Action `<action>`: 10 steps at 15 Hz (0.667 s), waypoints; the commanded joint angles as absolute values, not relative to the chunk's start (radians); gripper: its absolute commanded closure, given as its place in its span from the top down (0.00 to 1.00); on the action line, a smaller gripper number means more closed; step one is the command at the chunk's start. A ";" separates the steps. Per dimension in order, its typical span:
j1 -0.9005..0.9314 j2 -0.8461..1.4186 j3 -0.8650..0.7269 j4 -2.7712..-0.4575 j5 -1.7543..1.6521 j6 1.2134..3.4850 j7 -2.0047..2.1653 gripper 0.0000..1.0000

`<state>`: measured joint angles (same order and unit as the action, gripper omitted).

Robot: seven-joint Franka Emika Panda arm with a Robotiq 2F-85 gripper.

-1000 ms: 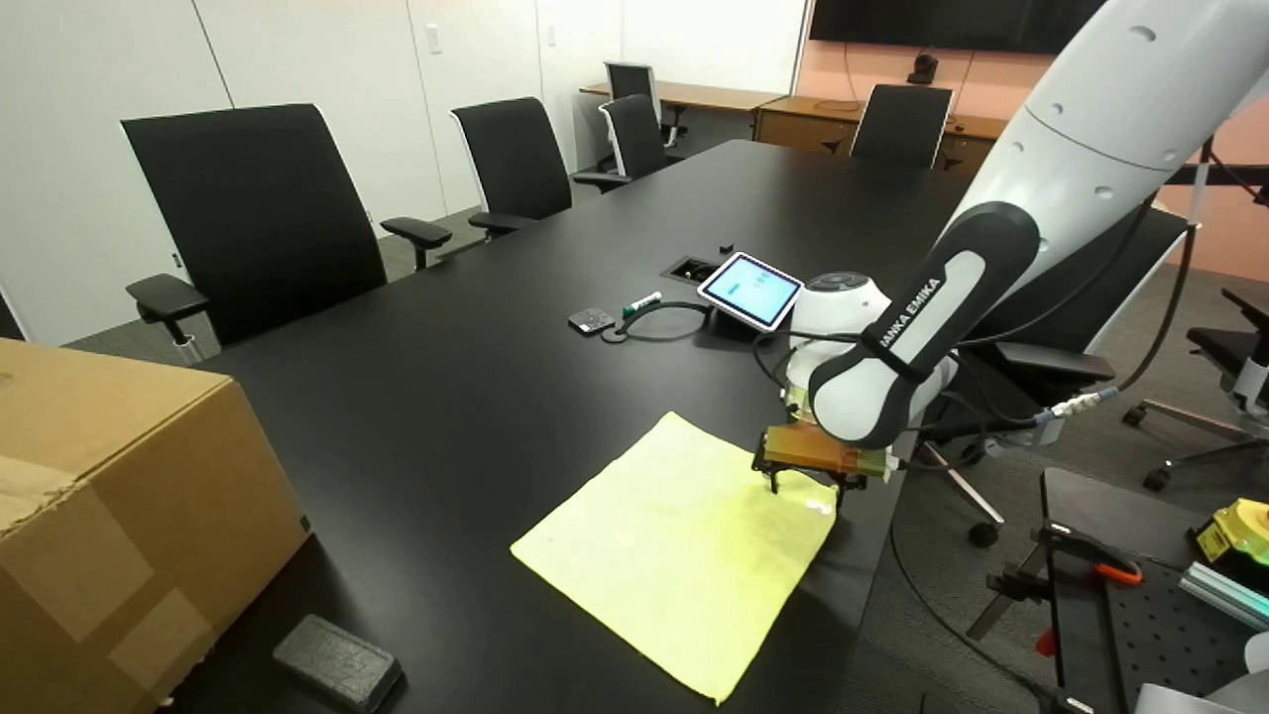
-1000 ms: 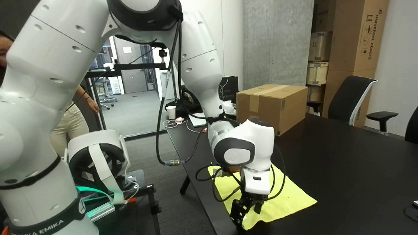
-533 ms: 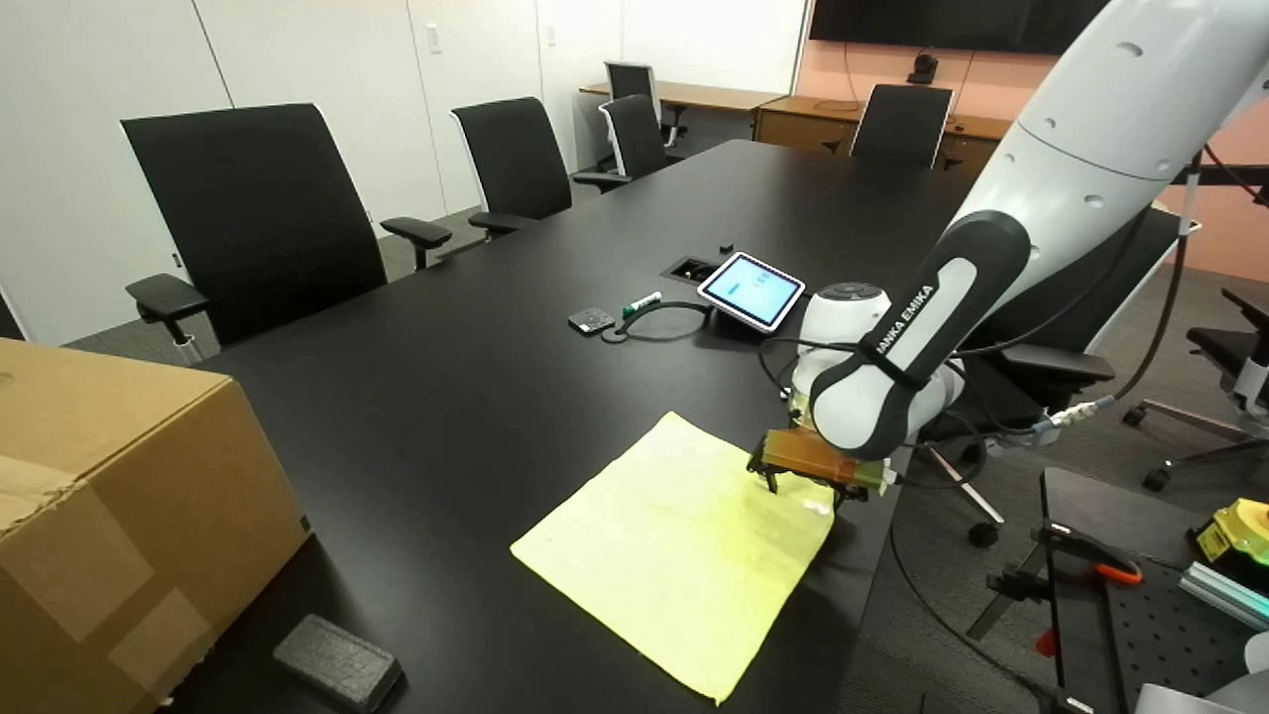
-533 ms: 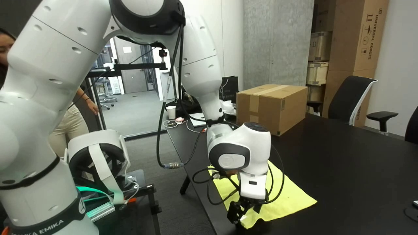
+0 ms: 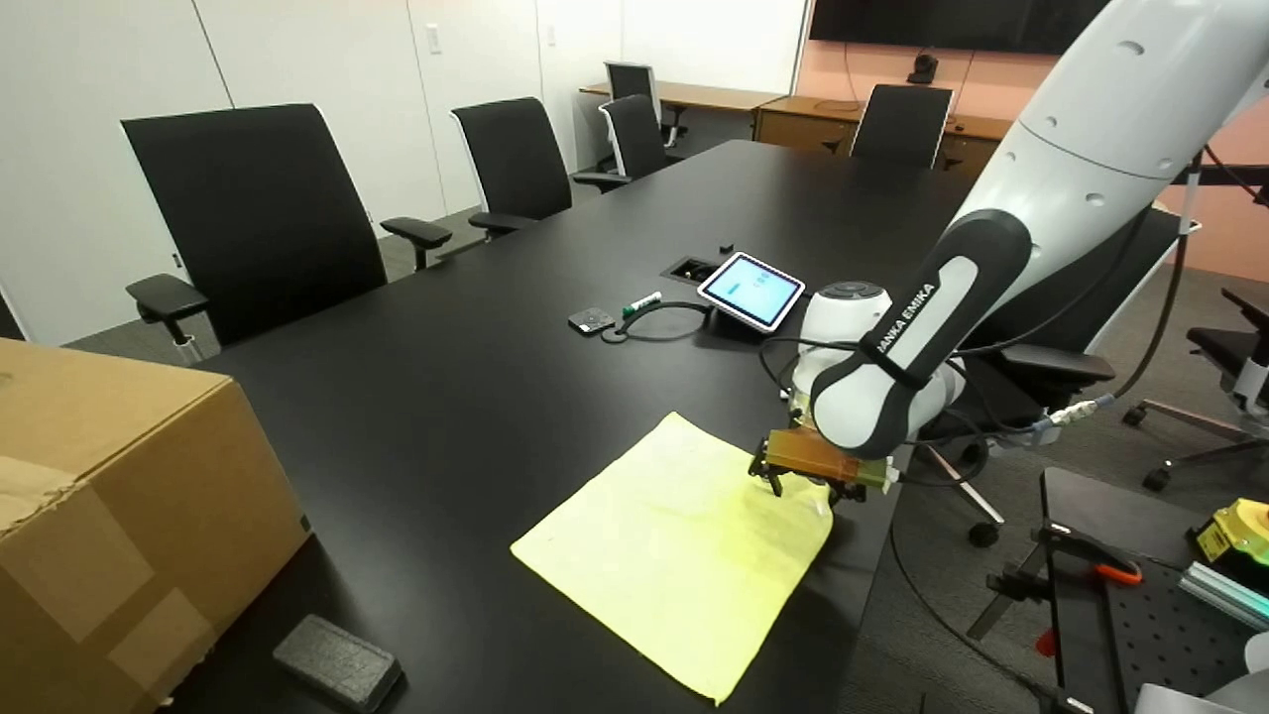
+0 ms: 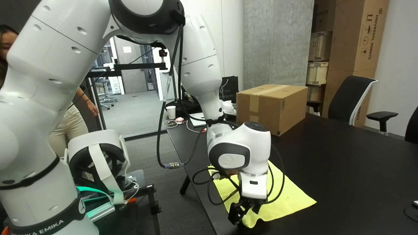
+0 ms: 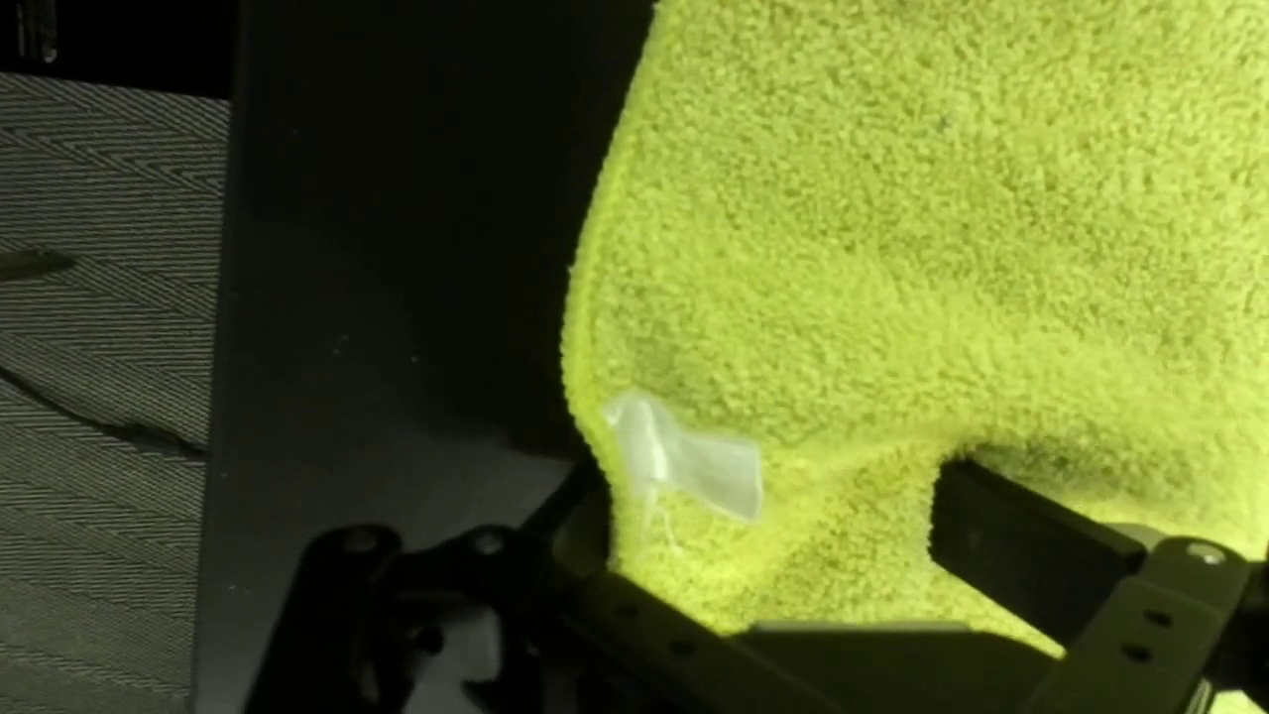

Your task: Fold the towel in half

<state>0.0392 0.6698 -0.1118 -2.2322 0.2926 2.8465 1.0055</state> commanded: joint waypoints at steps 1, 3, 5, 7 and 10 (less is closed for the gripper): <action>0.036 0.658 -0.110 -2.239 0.293 2.826 0.958 0.49; 0.035 0.646 -0.109 -2.245 0.292 2.812 0.942 0.38; 0.030 0.632 -0.102 -2.250 0.292 2.794 0.914 0.28; 0.028 0.598 -0.098 -2.268 0.286 2.752 0.877 0.12; 0.035 0.547 -0.096 -2.278 0.270 2.663 0.813 0.10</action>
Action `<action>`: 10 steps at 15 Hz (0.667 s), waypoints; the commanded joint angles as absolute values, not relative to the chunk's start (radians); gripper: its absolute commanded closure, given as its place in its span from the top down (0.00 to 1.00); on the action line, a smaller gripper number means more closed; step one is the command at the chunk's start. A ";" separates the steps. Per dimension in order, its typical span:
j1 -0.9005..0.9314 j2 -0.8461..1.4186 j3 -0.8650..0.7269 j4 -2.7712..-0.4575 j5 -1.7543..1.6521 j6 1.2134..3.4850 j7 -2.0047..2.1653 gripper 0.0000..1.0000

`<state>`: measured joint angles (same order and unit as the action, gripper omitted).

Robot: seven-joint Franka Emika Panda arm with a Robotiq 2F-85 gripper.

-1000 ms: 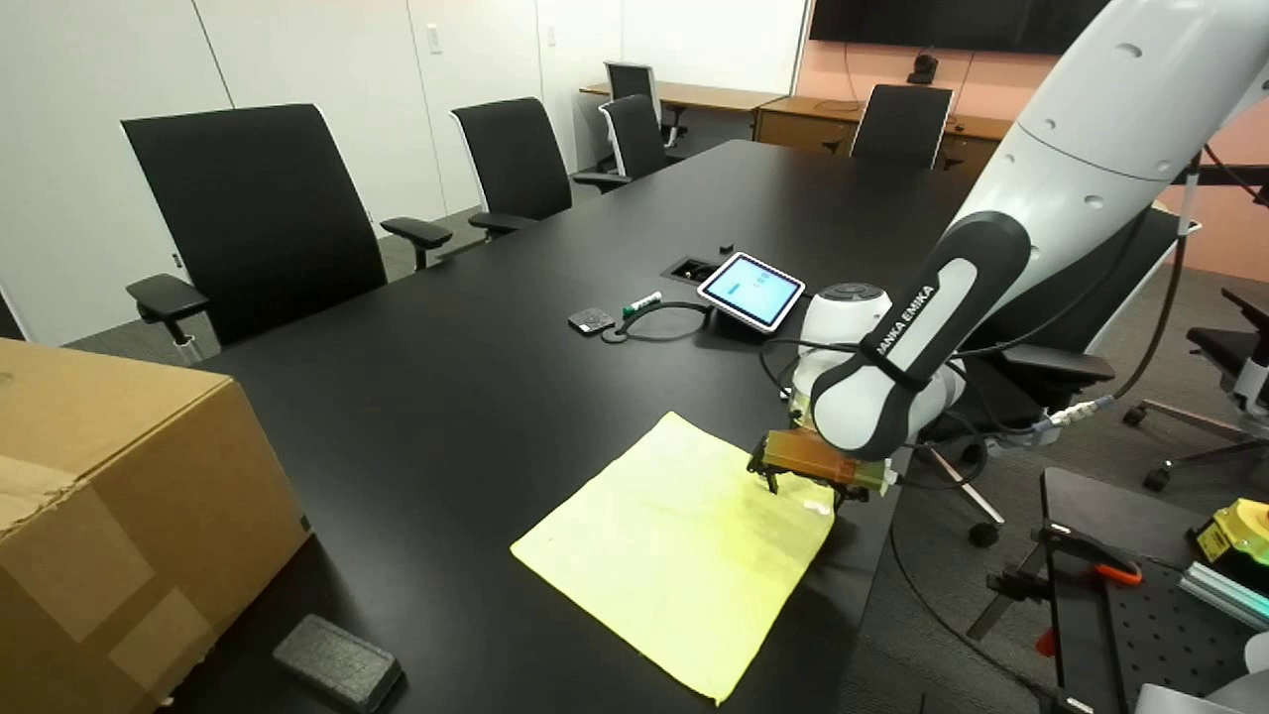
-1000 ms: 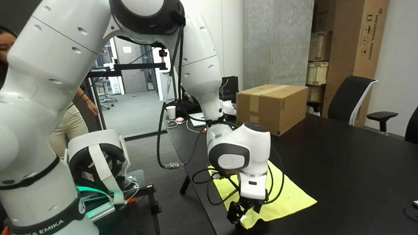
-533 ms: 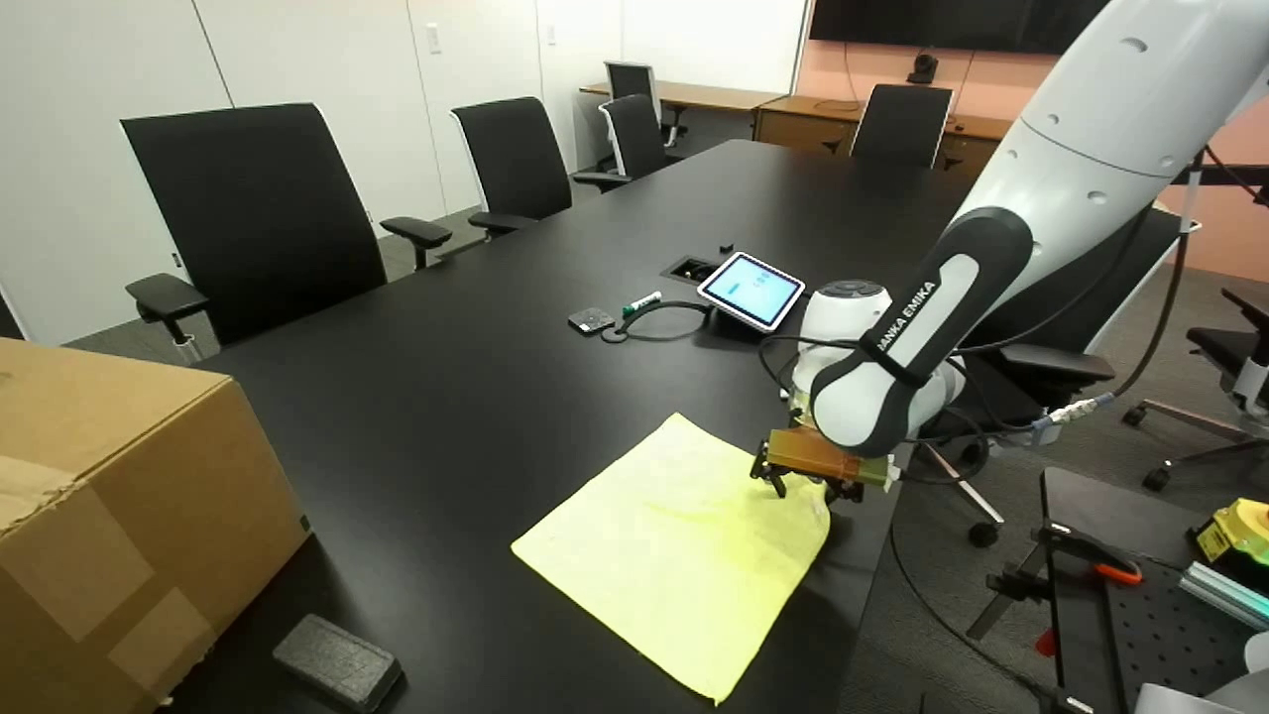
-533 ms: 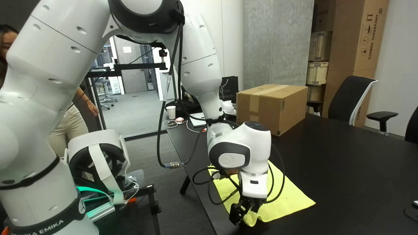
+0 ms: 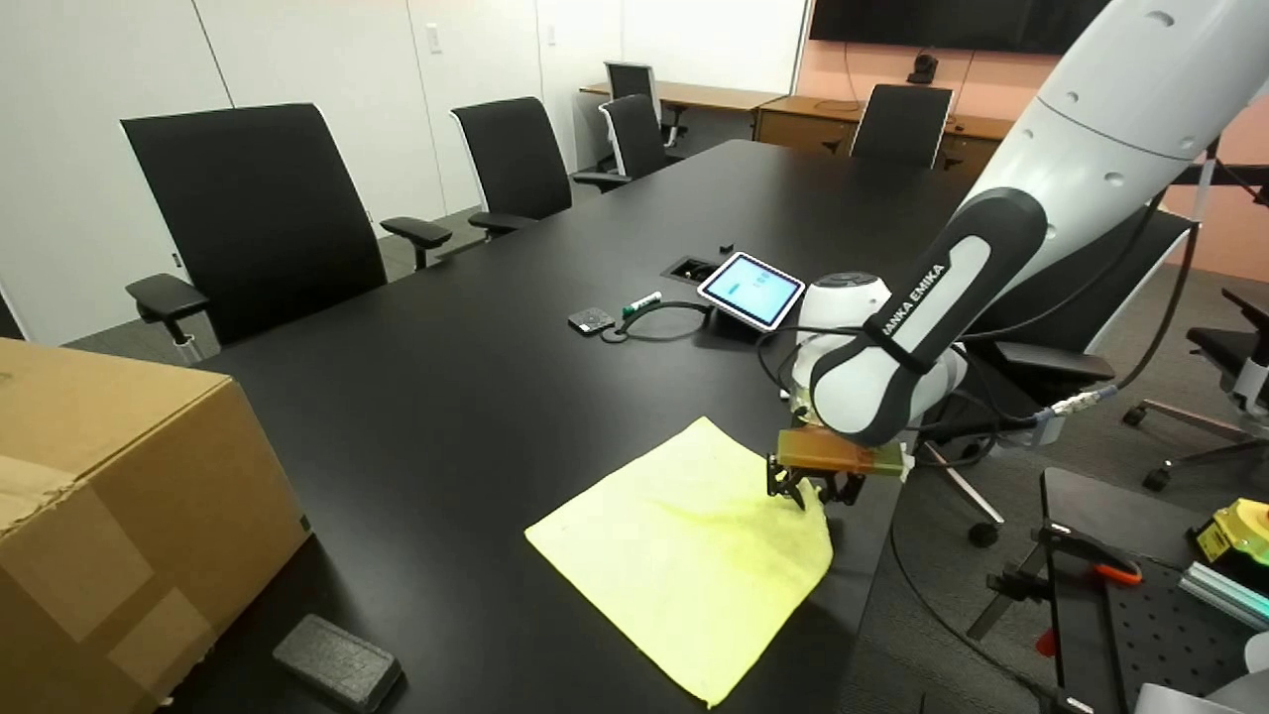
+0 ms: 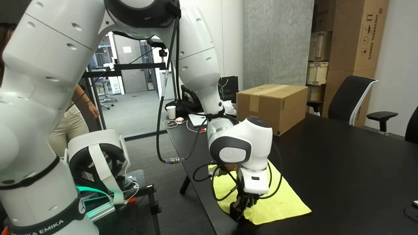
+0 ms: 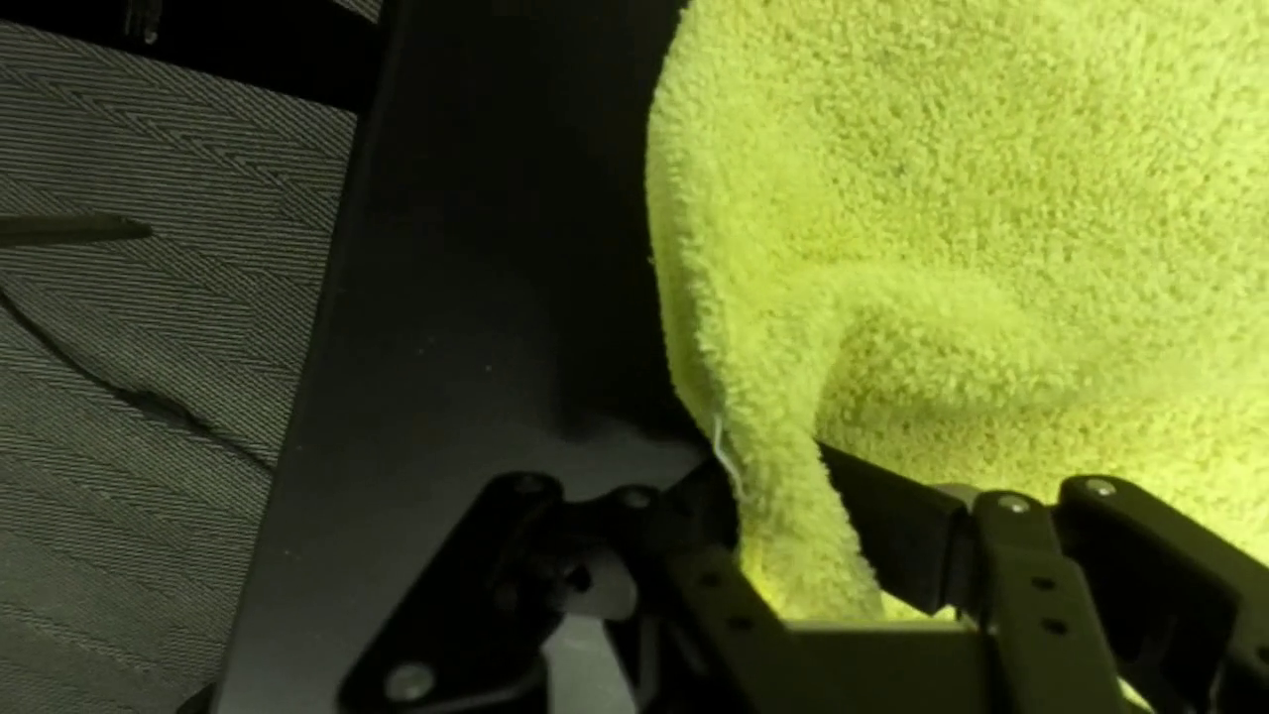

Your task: Fold the towel in half

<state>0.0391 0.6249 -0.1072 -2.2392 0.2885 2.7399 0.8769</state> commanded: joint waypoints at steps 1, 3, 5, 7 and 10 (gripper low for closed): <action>0.035 0.534 -0.093 -2.275 0.264 2.629 0.790 0.11; 0.042 0.503 -0.093 -2.269 0.251 2.555 0.759 0.13; 0.046 0.478 -0.094 -2.255 0.239 2.486 0.735 0.14; 0.053 0.457 -0.098 -2.238 0.215 2.431 0.725 0.13; 0.069 0.442 -0.100 -2.187 0.153 2.368 0.713 0.12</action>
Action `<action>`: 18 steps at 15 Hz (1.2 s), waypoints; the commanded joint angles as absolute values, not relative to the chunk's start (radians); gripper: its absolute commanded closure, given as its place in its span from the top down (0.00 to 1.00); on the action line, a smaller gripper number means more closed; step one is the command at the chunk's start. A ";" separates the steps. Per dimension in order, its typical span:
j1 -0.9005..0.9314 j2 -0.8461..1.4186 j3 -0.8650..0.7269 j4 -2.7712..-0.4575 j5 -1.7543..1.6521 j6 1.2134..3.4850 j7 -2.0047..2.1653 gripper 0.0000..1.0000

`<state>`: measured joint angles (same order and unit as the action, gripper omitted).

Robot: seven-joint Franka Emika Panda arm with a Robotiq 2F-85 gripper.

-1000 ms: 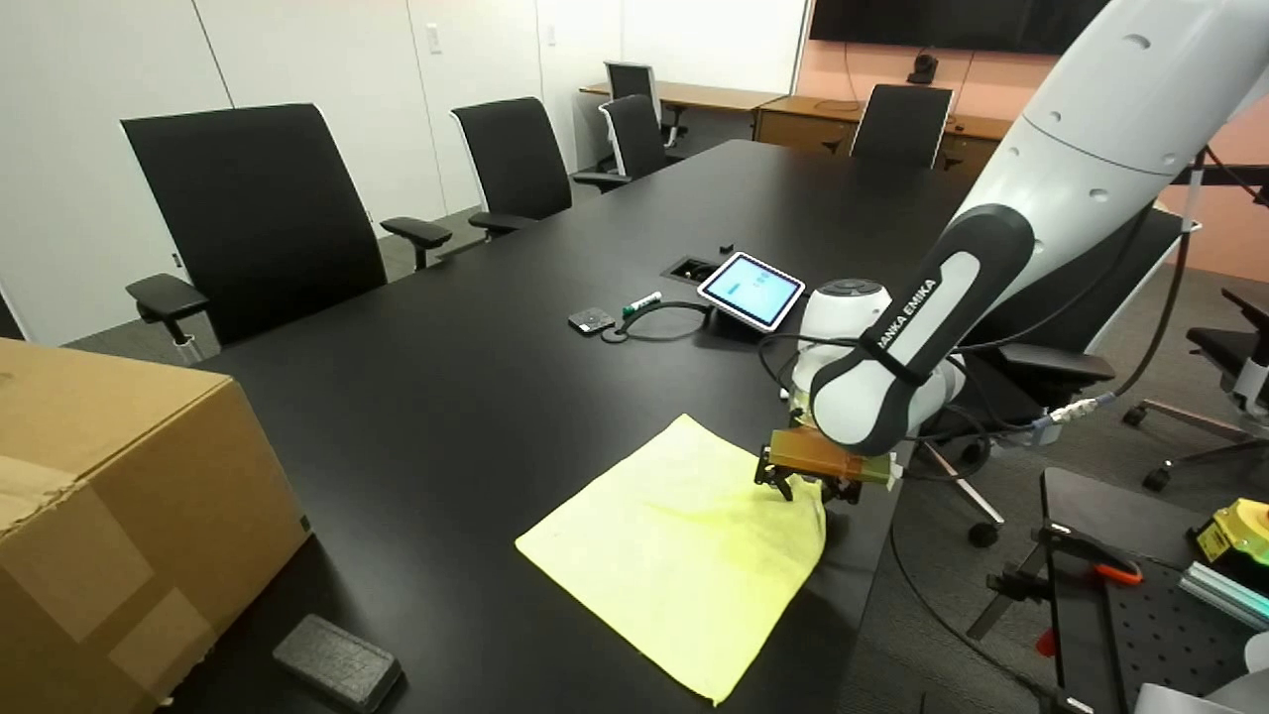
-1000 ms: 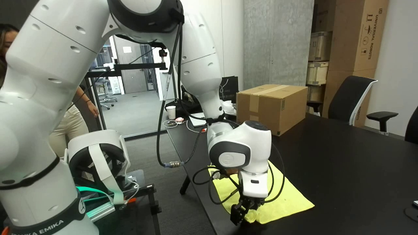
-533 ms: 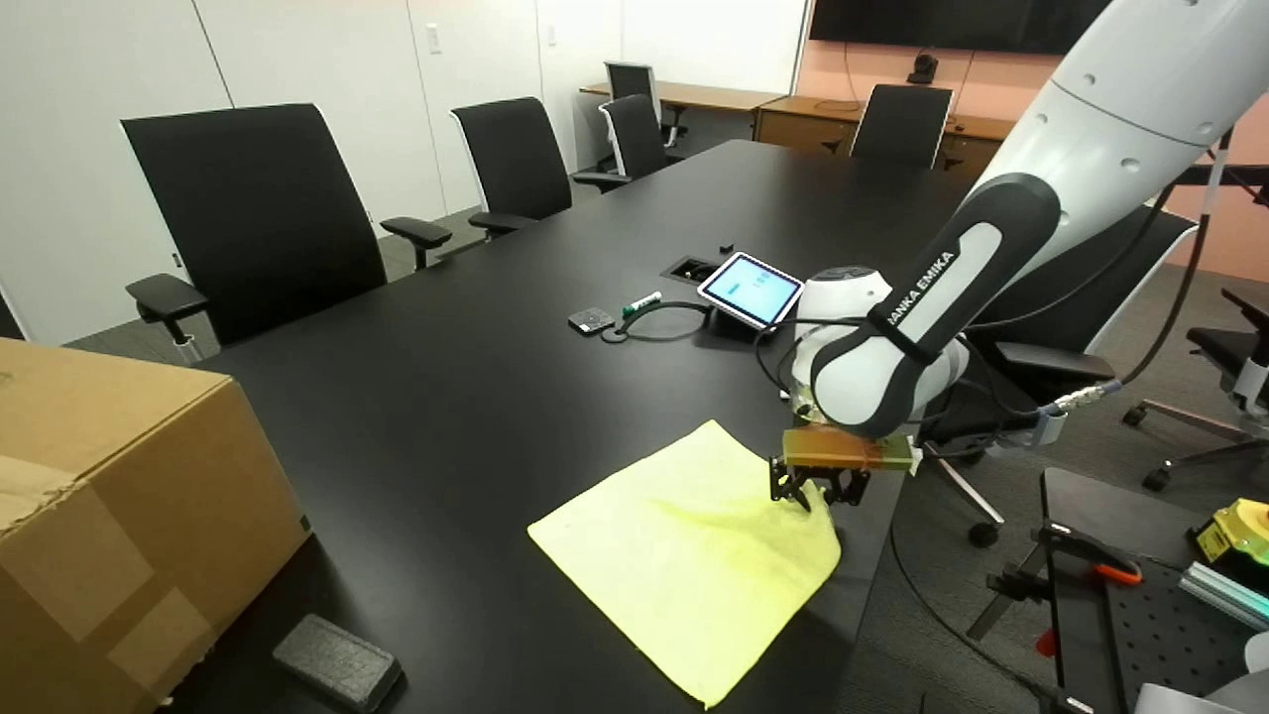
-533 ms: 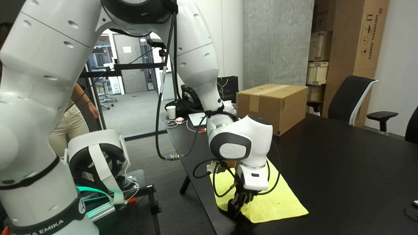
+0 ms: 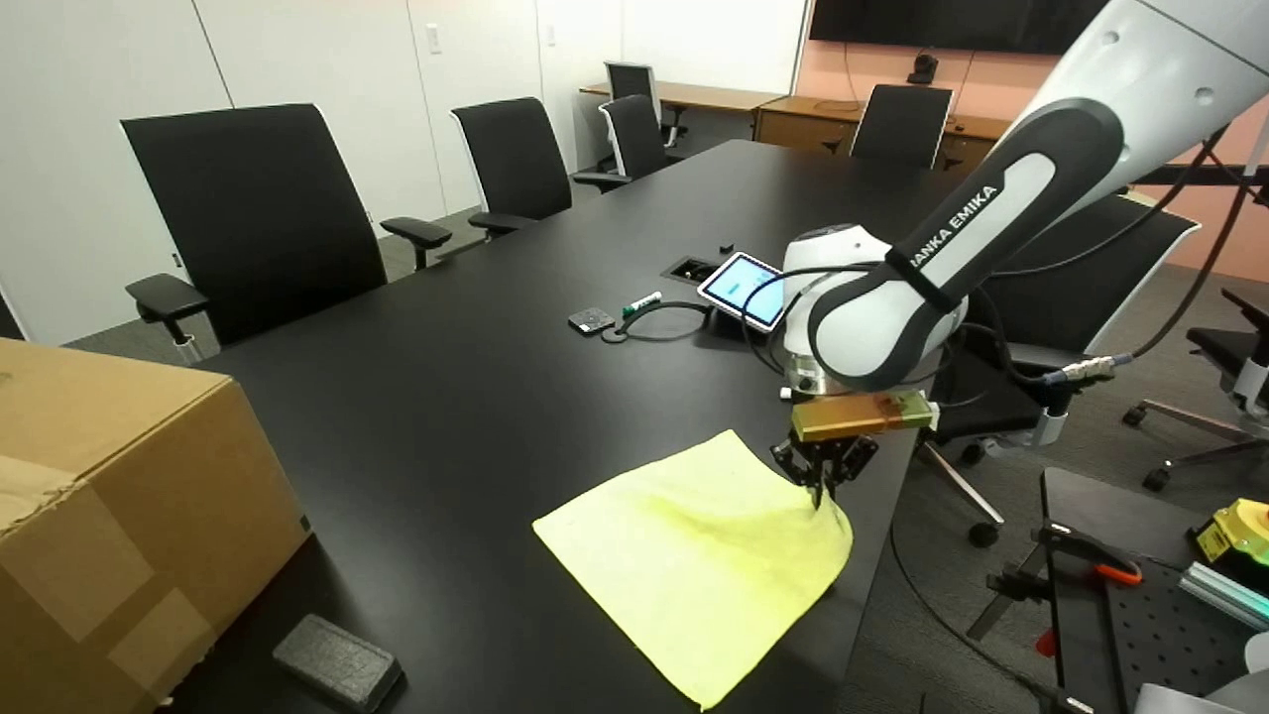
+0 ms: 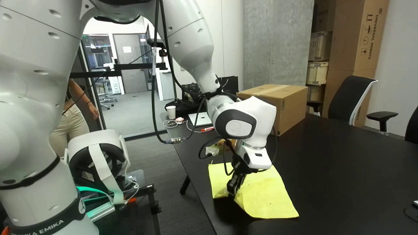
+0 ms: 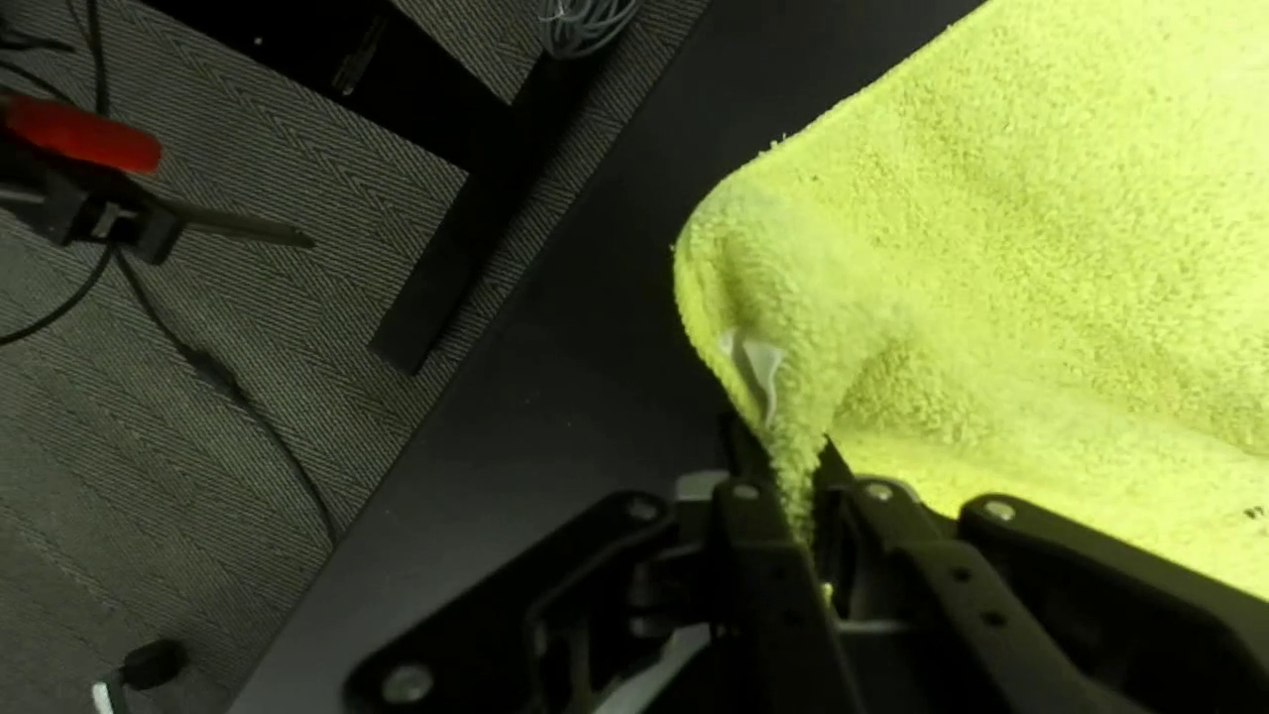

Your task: Fold the towel in half

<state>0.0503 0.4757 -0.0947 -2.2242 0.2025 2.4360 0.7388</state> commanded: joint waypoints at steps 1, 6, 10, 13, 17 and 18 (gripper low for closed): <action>0.077 0.440 -0.099 -2.166 0.127 2.347 0.711 0.12; 0.117 0.434 -0.069 -2.062 0.042 2.308 0.641 0.13; 0.171 0.468 -0.025 -1.946 -0.024 2.247 0.576 0.13; 0.220 0.518 0.010 -1.855 -0.066 2.193 0.530 0.12; 0.261 0.584 0.045 -1.766 -0.104 2.169 0.410 0.12; 0.267 0.600 0.050 -1.748 -0.113 2.162 0.372 0.12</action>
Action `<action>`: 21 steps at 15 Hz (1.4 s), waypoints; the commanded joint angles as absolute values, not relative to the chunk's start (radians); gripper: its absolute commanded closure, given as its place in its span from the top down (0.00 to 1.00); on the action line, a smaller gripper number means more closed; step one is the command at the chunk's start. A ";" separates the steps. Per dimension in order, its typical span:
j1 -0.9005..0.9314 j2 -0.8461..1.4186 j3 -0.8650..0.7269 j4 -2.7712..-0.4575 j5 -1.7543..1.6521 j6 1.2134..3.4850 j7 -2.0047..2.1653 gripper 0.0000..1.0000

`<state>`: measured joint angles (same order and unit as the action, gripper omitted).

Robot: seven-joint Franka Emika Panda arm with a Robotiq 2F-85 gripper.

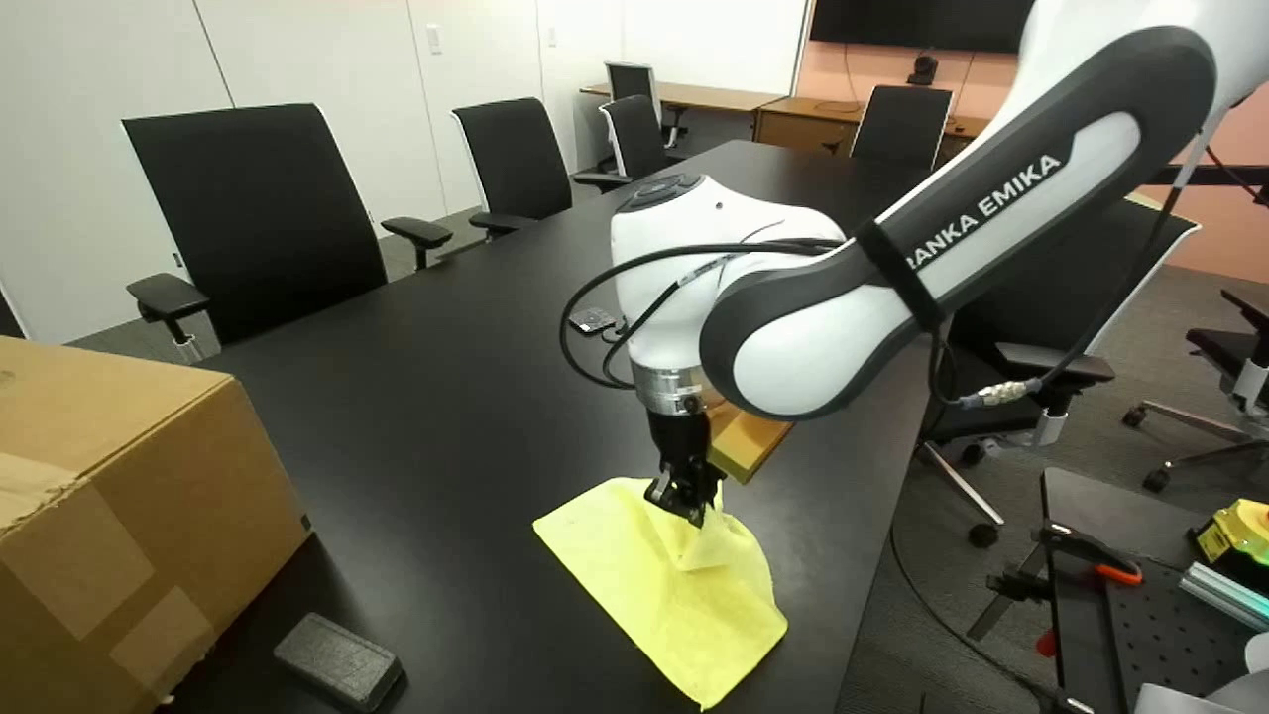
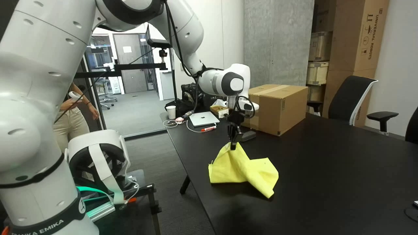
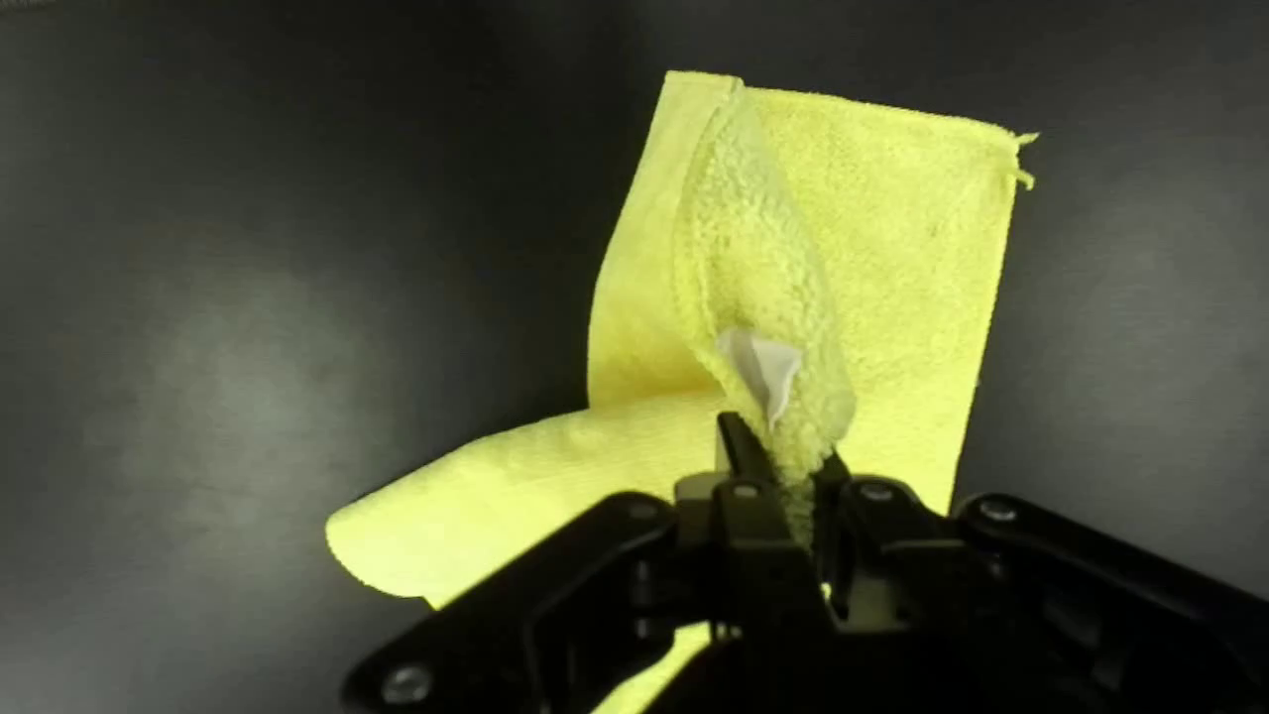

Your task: Fold the towel in half

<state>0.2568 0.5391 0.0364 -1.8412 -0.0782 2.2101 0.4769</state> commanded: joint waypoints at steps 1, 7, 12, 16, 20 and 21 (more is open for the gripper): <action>0.269 0.621 0.053 -1.729 -0.123 2.155 0.333 0.16; 0.267 0.663 0.063 -1.675 -0.138 2.140 0.178 0.62; 0.253 0.684 0.053 -1.656 -0.123 2.139 0.153 0.99; 0.211 0.697 0.031 -1.687 -0.096 2.141 0.188 1.00; 0.152 0.761 0.010 -1.688 -0.041 2.135 0.225 1.00; 0.131 0.780 0.016 -1.677 -0.014 2.130 0.219 1.00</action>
<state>0.1694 0.7343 0.0111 -1.7067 -0.0728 2.1535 0.2025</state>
